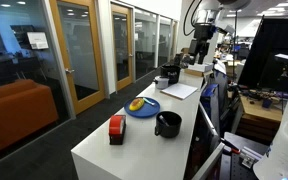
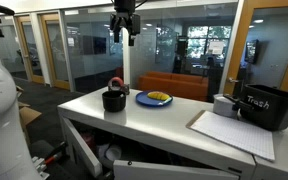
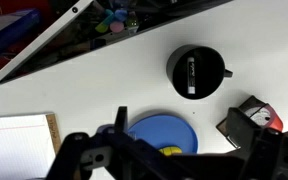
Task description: Move slightly the black mug
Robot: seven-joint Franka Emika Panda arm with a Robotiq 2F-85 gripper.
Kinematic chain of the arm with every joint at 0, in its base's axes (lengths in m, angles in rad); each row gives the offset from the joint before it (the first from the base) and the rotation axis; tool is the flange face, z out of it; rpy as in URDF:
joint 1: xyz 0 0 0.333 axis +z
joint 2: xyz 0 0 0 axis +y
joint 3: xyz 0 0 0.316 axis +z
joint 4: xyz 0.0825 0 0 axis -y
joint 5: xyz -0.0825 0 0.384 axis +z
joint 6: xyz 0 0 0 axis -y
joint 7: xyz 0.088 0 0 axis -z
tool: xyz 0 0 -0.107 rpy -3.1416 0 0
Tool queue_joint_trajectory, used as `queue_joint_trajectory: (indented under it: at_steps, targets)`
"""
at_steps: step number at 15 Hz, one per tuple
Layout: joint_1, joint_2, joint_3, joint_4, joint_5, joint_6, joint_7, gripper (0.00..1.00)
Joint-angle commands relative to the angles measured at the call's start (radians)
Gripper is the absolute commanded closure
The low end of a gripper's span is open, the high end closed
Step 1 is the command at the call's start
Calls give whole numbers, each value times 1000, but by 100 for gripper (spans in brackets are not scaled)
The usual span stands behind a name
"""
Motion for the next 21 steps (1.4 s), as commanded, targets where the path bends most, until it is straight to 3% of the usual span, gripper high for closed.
queue_joint_trajectory:
  at_steps: [1,12,21]
  targets:
    - [-15,2,12,2,6,-2,-6,0]
    - [-15,2,12,2,6,-2,-6,0]
    - [0,175,33,13,7,148,-3,0]
